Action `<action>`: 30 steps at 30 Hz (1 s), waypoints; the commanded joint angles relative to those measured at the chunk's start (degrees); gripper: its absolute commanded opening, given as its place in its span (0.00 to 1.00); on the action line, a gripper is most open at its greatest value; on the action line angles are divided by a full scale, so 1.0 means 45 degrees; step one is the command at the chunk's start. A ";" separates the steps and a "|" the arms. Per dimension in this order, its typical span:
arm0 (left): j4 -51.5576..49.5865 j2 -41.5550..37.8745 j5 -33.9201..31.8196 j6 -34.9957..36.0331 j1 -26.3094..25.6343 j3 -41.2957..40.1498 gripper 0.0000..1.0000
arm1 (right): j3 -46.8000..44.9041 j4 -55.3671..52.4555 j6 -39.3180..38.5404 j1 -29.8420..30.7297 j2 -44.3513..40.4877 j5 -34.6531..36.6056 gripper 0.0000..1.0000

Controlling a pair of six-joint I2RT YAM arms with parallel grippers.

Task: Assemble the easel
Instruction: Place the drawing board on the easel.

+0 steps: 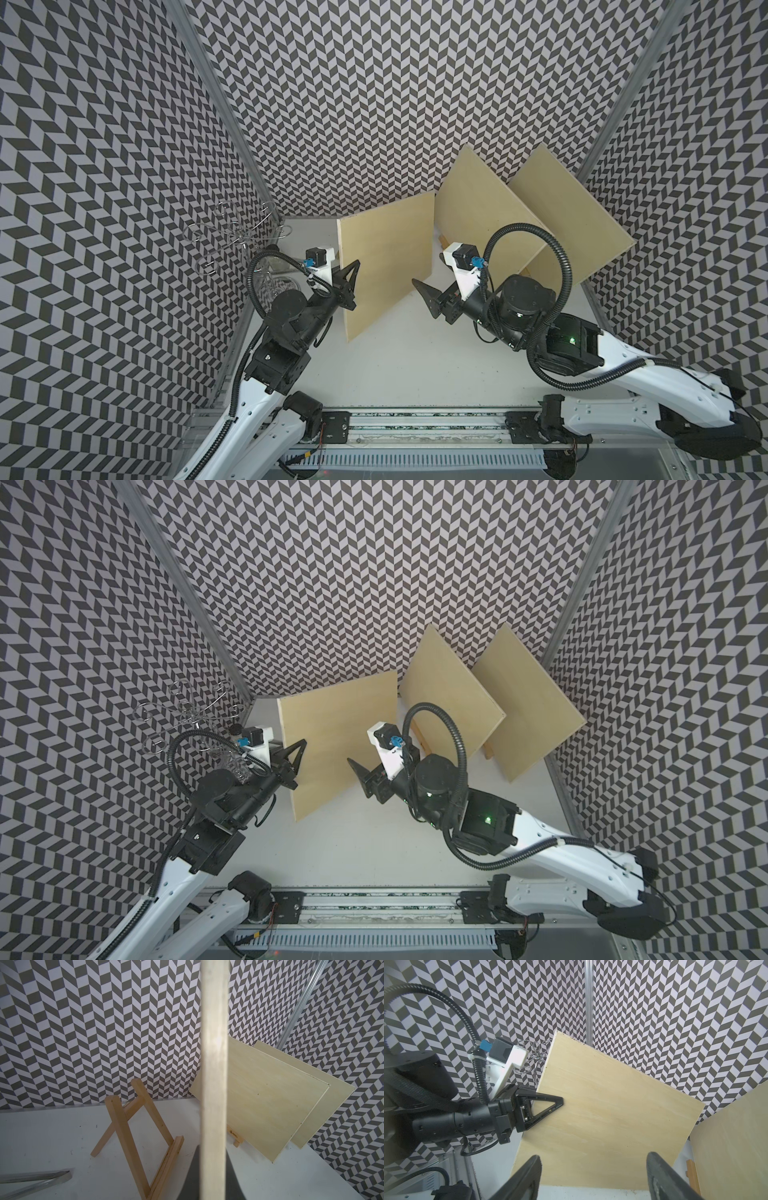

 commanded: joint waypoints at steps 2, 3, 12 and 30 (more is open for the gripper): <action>0.6084 -0.0565 -0.0570 0.0692 0.0029 0.0187 0.00 | 0.0005 0.0053 0.0429 -0.0058 0.0054 -0.0357 0.79; 0.6230 -0.0509 -0.0665 0.0788 0.0030 0.0230 0.00 | -0.0001 0.0030 0.0475 -0.0059 0.0075 -0.0355 0.79; 0.8324 -0.0012 -0.0490 0.1116 0.0128 -0.0109 0.00 | -0.0092 -0.0067 0.0751 -0.0050 0.0115 -0.0578 0.79; 1.1728 -0.0247 -0.1939 0.1258 0.1775 -0.2924 0.00 | -0.0314 -0.0474 0.0909 -0.0054 0.0115 -0.0650 0.79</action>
